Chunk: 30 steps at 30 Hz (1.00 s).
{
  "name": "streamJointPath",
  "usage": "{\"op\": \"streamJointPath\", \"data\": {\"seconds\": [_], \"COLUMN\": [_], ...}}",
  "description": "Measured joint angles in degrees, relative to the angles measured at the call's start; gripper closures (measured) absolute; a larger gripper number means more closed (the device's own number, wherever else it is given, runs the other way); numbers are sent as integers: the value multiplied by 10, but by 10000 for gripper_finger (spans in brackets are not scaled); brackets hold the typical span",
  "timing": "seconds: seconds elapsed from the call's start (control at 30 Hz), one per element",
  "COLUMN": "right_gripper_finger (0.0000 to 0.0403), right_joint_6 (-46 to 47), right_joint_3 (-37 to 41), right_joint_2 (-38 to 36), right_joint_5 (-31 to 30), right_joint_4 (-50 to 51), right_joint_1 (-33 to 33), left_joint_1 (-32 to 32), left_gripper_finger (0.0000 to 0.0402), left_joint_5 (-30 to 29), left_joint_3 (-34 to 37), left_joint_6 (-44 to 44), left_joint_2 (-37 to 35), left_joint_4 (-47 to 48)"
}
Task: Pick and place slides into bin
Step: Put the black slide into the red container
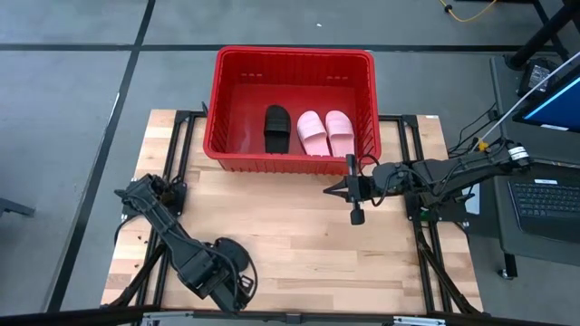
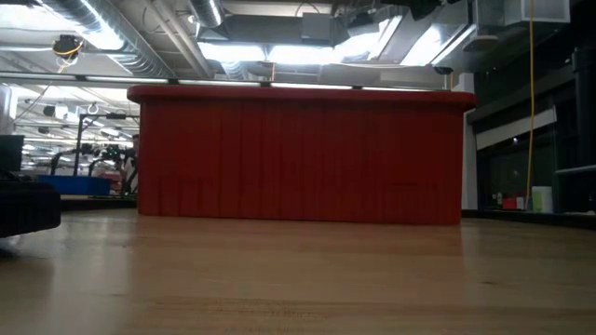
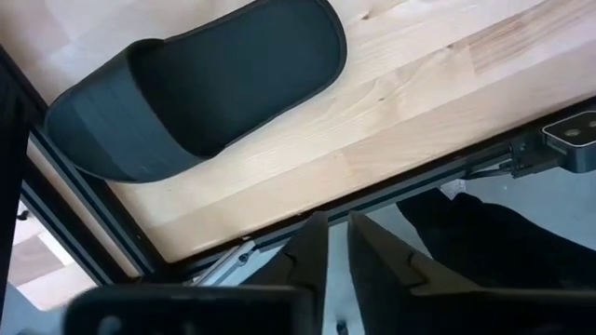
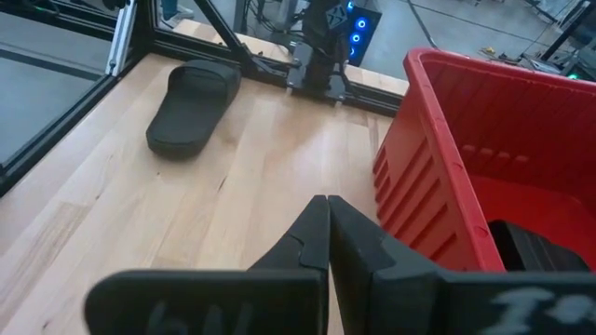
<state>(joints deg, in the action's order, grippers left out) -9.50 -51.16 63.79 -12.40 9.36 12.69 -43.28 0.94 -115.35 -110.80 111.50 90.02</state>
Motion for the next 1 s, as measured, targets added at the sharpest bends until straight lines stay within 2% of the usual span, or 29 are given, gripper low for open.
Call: {"op": "streamJointPath", "data": {"seconds": [0.3,0.4,0.53,0.77,1.0], "right_gripper_finger": [396,396,396,396,396], "right_joint_6": [1,2,1,2,4], "right_joint_3": [0,0,0,0,0], "right_joint_2": [0,0,0,0,0], "right_joint_5": [0,0,0,0,0], "right_joint_4": [0,1,4,4,4], "right_joint_1": [0,0,0,0,0], "left_joint_1": [-6,-8,-9,-9,-9], "left_gripper_finger": [279,261,254,258,258], "left_joint_5": [-2,-1,0,45,37], "left_joint_3": [0,0,0,0,0], "left_joint_6": [1,27,33,23,10], "left_joint_2": [2,11,43,102,117], "left_joint_4": [0,0,0,0,0]}}
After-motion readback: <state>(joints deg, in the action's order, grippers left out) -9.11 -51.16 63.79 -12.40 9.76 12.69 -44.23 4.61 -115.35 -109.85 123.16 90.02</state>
